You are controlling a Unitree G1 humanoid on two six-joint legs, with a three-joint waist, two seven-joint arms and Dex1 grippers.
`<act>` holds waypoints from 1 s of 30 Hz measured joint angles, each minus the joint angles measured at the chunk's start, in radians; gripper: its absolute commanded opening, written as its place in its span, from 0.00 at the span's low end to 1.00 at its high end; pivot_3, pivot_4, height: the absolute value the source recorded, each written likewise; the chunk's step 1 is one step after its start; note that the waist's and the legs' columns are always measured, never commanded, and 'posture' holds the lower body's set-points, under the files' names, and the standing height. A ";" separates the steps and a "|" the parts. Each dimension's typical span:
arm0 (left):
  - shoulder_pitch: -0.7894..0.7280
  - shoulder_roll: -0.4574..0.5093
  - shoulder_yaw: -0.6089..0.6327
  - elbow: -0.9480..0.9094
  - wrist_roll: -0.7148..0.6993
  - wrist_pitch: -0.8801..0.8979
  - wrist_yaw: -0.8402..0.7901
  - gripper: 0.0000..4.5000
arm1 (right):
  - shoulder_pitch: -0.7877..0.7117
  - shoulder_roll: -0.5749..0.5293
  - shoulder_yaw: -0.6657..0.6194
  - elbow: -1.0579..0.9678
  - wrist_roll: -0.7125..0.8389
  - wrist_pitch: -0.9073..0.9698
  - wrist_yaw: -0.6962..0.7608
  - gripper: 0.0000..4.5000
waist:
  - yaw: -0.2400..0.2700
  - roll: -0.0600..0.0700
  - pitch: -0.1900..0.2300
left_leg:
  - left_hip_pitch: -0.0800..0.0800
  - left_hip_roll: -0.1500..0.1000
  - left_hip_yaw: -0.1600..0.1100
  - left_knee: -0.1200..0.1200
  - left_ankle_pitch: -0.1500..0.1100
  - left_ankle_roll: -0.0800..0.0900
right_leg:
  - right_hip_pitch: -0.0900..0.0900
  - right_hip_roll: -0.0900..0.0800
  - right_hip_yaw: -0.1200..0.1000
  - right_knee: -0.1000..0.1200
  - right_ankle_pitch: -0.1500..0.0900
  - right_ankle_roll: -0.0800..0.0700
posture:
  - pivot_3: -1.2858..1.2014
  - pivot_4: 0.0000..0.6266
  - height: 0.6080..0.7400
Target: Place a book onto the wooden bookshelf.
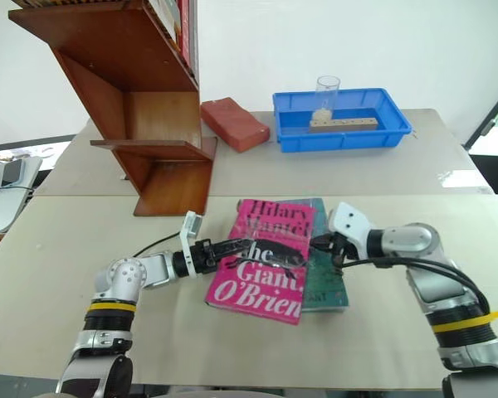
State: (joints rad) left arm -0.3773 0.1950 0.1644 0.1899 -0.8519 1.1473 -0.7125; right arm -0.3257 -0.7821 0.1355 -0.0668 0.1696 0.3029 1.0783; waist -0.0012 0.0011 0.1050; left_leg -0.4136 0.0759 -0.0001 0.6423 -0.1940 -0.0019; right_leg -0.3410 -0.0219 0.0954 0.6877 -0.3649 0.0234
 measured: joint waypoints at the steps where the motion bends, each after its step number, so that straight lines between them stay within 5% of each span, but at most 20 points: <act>1: 0.005 -0.001 0.004 -0.006 -0.006 0.010 0.005 1.00 | -0.003 0.003 0.002 -0.008 0.000 0.005 0.000 0.01 | -0.001 0.000 0.000 | 0.000 0.000 0.000 0.000 0.000 0.000 | 0.001 0.000 0.000 0.000 0.000 0.000 | 0.52 0.24 0.31; 5: 0.064 -0.009 0.022 -0.072 -0.043 0.048 0.035 0.83 | -0.014 0.014 0.010 -0.016 0.001 0.013 -0.001 0.00 | 0.000 0.000 0.000 | 0.003 0.000 -0.001 0.000 0.000 0.000 | 0.005 0.000 0.000 -0.004 0.000 0.000 | 0.52 0.24 0.31; 10: 0.096 0.008 0.085 -0.165 -0.119 0.083 0.066 0.29 | -0.027 0.014 0.005 -0.027 0.014 0.027 0.000 0.00 | -0.003 0.000 0.001 | 0.003 -0.001 -0.002 -0.001 0.000 0.000 | 0.005 0.000 0.000 -0.004 0.000 0.001 | 0.52 0.24 0.31; 12: 0.092 0.034 0.126 -0.206 -0.169 0.096 0.070 0.16 | -0.041 0.003 -0.022 -0.050 0.039 0.047 0.000 0.00 | -0.005 0.000 0.001 | 0.003 -0.001 -0.002 -0.001 0.000 0.000 | 0.005 0.000 0.000 -0.004 0.000 0.001 | 0.52 0.24 0.31; 19: 0.032 0.234 0.112 -0.386 -0.141 -0.007 0.016 0.16 | -0.034 -0.123 -0.192 -0.103 0.098 0.110 0.001 0.00 | 0.005 -0.002 0.002 | 0.002 -0.002 -0.002 -0.001 0.000 -0.001 | 0.006 -0.001 0.000 -0.007 0.001 0.001 | 0.52 0.24 0.31; 23: -0.098 0.400 -0.106 -0.537 0.120 -0.303 -0.132 0.16 | 0.026 -0.206 -0.318 -0.135 0.160 0.167 0.016 0.00 | 0.018 -0.001 0.003 | 0.000 -0.004 -0.002 -0.001 0.000 -0.002 | 0.006 -0.002 0.001 -0.008 0.002 -0.001 | 0.52 0.24 0.31; 30: -0.357 0.433 -0.285 -0.457 0.550 -0.880 -0.187 0.16 | 0.030 -0.241 -0.469 -0.305 0.347 0.352 0.004 0.00 | 0.006 0.001 0.003 | -0.001 -0.005 -0.003 -0.003 0.001 -0.001 | 0.006 -0.001 0.003 -0.010 0.002 0.000 | 0.52 0.24 0.31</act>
State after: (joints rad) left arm -0.7345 0.6277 -0.1205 -0.2674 -0.3017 0.2669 -0.8994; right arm -0.2960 -1.0232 -0.3338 -0.3721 0.5166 0.6548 1.0822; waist 0.0051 0.0023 0.1084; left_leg -0.4146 0.0712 -0.0028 0.6393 -0.1934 -0.0029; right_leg -0.3352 -0.0233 0.0981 0.6779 -0.3629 0.0236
